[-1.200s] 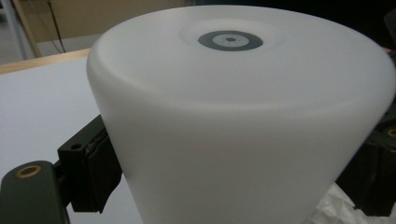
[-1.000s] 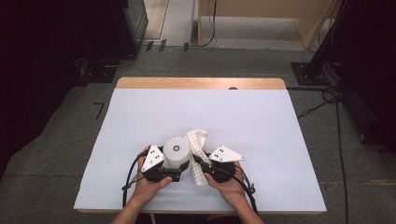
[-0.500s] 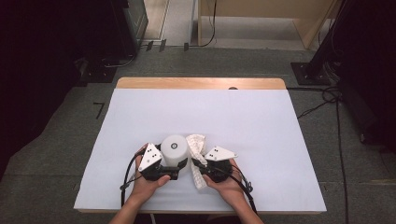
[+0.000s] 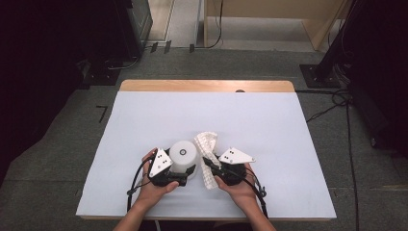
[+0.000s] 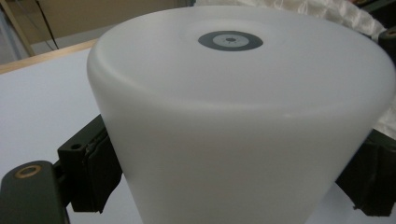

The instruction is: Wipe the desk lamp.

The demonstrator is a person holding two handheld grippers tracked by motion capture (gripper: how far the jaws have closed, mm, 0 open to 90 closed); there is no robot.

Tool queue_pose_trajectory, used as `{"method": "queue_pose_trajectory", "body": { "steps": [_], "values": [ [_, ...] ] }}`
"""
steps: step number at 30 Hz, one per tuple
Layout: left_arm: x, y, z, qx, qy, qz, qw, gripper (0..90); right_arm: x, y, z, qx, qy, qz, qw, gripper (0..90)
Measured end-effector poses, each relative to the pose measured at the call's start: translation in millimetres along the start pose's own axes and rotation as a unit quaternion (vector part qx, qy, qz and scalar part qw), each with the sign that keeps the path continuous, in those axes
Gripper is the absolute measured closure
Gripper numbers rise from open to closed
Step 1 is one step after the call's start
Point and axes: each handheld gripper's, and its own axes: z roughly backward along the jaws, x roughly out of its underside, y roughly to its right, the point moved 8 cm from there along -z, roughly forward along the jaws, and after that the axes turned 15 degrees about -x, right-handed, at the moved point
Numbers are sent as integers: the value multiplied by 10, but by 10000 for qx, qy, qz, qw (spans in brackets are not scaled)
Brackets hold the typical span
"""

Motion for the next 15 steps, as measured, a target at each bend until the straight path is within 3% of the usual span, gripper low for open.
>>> {"method": "queue_pose_trajectory", "body": {
  "steps": [6, 10, 12, 13, 14, 15],
  "values": [
    [22, -21, 9, 52, -37, 16, 10000, 87, 43, 63, 8, 32, -4, -92, 10000, 752],
    [-14, -27, 46, -71, 4, 180, 9998, 43, 64, 73, 5, 43, -35, -114, 9999, 751],
    [-50, -37, 82, -212, 43, 334, 9992, 33, 69, 81, 6, 55, -51, -105, 9999, 750],
    [-53, -22, 103, -468, 7, 398, 9981, 26, 70, 91, 7, 59, -38, -125, 9999, 749],
    [-53, -22, 103, -468, 7, 398, 9981, 25, 70, 91, 7, 59, -38, -125, 9999, 749],
    [-49, -5, 104, -606, -4, 393, 9974, 25, 74, 95, 5, 68, -43, -139, 9999, 749]
  ]
}}
